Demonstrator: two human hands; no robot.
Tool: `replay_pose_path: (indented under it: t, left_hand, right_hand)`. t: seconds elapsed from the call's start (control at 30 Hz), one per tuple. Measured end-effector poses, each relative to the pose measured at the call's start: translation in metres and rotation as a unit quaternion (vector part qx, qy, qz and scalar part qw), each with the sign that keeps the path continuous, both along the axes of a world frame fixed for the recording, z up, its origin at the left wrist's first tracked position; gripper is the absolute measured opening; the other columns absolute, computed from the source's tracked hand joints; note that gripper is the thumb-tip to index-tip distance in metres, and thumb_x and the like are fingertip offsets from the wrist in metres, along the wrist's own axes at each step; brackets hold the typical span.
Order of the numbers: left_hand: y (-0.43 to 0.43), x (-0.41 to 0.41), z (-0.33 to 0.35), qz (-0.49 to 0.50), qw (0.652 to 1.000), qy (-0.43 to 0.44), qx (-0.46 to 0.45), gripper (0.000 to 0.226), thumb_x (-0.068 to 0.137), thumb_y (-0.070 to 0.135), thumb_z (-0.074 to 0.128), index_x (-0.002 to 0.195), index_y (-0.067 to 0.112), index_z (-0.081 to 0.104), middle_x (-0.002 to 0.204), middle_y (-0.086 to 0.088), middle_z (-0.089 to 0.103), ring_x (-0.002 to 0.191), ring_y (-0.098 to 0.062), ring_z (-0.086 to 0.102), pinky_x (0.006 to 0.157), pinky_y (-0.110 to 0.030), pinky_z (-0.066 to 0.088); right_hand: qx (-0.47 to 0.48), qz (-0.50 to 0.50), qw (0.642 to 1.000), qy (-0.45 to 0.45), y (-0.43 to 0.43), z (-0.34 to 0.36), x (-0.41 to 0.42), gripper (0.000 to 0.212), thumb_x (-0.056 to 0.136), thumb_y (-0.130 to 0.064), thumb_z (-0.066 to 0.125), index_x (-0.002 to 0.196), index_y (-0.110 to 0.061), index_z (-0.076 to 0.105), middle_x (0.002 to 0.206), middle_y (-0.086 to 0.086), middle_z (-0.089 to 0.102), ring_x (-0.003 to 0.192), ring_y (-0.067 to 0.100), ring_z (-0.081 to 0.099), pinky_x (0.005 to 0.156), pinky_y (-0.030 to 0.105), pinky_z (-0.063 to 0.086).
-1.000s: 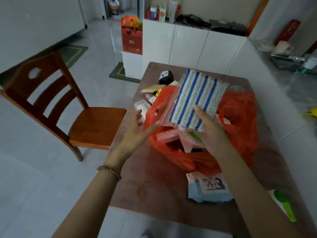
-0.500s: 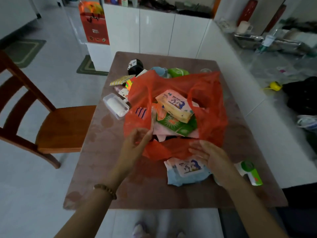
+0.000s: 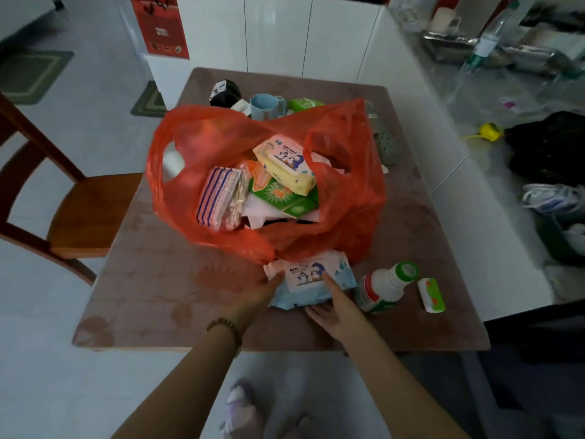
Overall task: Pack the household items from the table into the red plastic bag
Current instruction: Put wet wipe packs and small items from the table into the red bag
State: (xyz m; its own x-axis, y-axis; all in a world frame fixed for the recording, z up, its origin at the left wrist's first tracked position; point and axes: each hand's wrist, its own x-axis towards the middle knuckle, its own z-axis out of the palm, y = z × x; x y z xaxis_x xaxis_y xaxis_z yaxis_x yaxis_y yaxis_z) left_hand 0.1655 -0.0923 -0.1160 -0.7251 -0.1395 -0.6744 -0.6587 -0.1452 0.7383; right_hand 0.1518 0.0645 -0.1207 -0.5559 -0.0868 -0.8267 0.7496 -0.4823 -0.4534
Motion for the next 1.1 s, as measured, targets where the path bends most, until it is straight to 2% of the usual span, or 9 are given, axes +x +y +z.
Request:
replay_pose_path:
  t: [0.2,0.33,0.5,0.6,0.67,0.77,0.9,1.0,1.1]
  left_hand:
    - [0.012,0.019,0.002,-0.014,0.995,-0.048,0.088,0.045,0.082,0.022,0.069,0.123,0.011,0.054,0.116,-0.01,0.065,0.093,-0.02,0.062,0.078,-0.03,0.055]
    - [-0.001,0.047,0.036,-0.094,0.994,-0.012,0.049,0.02,0.083,0.024,0.068,0.1,0.024,0.058,0.098,-0.001,0.069,0.085,-0.016,0.067,0.069,-0.025,0.058]
    - [-0.057,0.054,0.104,-0.181,0.981,0.066,0.021,0.028,0.087,0.035,0.055,0.113,0.025,0.059,0.114,-0.009,0.068,0.089,-0.025,0.072,0.072,-0.028,0.059]
    - [-0.084,0.034,0.145,-0.046,0.965,0.224,-0.129,0.031,0.093,0.032,0.051,0.111,0.009,0.061,0.101,-0.009,0.071,0.073,-0.019,0.07,0.062,-0.023,0.058]
    - [-0.106,0.012,0.159,0.099,0.883,0.337,-0.312,0.028,0.087,0.03,0.063,0.105,0.009,0.057,0.096,-0.011,0.064,0.074,-0.023,0.062,0.065,-0.029,0.053]
    - [-0.137,-0.019,0.155,0.119,0.795,0.328,-0.496,0.068,0.073,0.038,0.075,0.127,0.014,0.041,0.121,-0.011,0.046,0.105,-0.022,0.049,0.084,-0.031,0.047]
    - [-0.149,-0.047,0.135,0.052,0.877,0.302,-0.37,0.053,0.086,0.021,0.065,0.133,0.012,0.041,0.117,-0.004,0.054,0.101,-0.016,0.055,0.082,-0.024,0.047]
    - [-0.159,-0.06,0.111,0.034,0.887,0.315,-0.335,0.024,0.091,0.023,0.058,0.111,0.01,0.061,0.091,-0.006,0.067,0.078,-0.02,0.066,0.068,-0.031,0.053]
    - [-0.161,-0.064,0.099,0.002,0.89,0.337,-0.306,0.015,0.095,0.019,0.05,0.1,0.01,0.061,0.078,-0.001,0.065,0.063,-0.001,0.06,0.058,-0.023,0.046]
  right_hand:
    - [0.006,0.015,0.999,0.038,-0.008,0.005,0.007,0.048,0.087,-0.022,0.064,0.132,-0.016,0.049,0.118,0.009,0.062,0.113,0.027,0.056,0.09,0.039,0.049]
    - [-0.083,0.035,0.992,0.092,0.004,0.015,0.031,0.045,0.087,-0.014,0.061,0.131,-0.017,0.052,0.122,0.012,0.065,0.115,0.03,0.059,0.095,0.047,0.049]
    - [-0.108,0.069,0.973,0.193,0.003,0.07,0.028,0.039,0.076,-0.021,0.063,0.115,-0.023,0.061,0.113,0.005,0.072,0.102,0.022,0.068,0.087,0.043,0.055]
    - [-0.117,0.081,0.961,0.237,-0.013,0.104,0.007,0.046,0.073,-0.024,0.064,0.119,-0.021,0.06,0.114,0.005,0.071,0.1,0.019,0.069,0.08,0.039,0.058]
    - [-0.118,0.097,0.954,0.259,-0.031,0.123,-0.012,0.048,0.072,-0.027,0.065,0.12,-0.02,0.059,0.115,0.006,0.07,0.103,0.02,0.067,0.079,0.037,0.059]
    - [-0.1,0.099,0.951,0.275,-0.071,0.132,-0.052,0.049,0.078,-0.031,0.066,0.125,-0.019,0.057,0.12,0.006,0.067,0.108,0.021,0.065,0.076,0.036,0.059]
    - [0.041,0.054,0.958,0.28,-0.12,0.106,-0.112,0.047,0.087,-0.03,0.062,0.131,-0.02,0.049,0.126,0.008,0.063,0.109,0.024,0.062,0.063,0.032,0.056]
    - [0.207,0.078,0.937,0.271,-0.127,0.09,-0.122,0.041,0.087,-0.027,0.06,0.125,-0.016,0.055,0.123,0.007,0.062,0.105,0.021,0.061,0.077,0.031,0.053]
    - [0.279,0.123,0.891,0.335,-0.109,0.099,-0.101,0.012,0.088,-0.013,0.062,0.099,-0.014,0.062,0.104,0.003,0.063,0.096,0.016,0.06,0.084,0.025,0.051]
